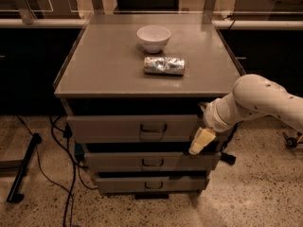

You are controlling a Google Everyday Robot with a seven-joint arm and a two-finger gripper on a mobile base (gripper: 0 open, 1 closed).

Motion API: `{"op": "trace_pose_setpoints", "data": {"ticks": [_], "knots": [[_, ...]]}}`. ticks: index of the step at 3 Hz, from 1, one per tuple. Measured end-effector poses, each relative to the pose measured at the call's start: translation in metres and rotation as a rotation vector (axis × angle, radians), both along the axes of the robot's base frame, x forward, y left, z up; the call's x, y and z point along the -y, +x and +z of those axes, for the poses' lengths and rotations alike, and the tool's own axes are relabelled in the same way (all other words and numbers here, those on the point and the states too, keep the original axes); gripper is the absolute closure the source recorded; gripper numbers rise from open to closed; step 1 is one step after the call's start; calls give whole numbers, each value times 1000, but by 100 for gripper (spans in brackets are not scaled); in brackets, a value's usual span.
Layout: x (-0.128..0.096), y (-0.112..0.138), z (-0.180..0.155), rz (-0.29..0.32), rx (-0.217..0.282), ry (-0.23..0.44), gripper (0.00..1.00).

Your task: Open top drawer

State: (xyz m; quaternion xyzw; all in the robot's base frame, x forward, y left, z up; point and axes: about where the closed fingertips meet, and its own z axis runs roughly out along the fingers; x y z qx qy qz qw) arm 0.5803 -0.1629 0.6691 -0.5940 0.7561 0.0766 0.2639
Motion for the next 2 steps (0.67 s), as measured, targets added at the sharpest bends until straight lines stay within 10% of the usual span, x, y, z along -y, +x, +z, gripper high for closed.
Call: {"op": "trace_pose_setpoints", "data": {"ticks": [2], "knots": [[-6, 8, -19, 16, -53, -18, 0]]}}
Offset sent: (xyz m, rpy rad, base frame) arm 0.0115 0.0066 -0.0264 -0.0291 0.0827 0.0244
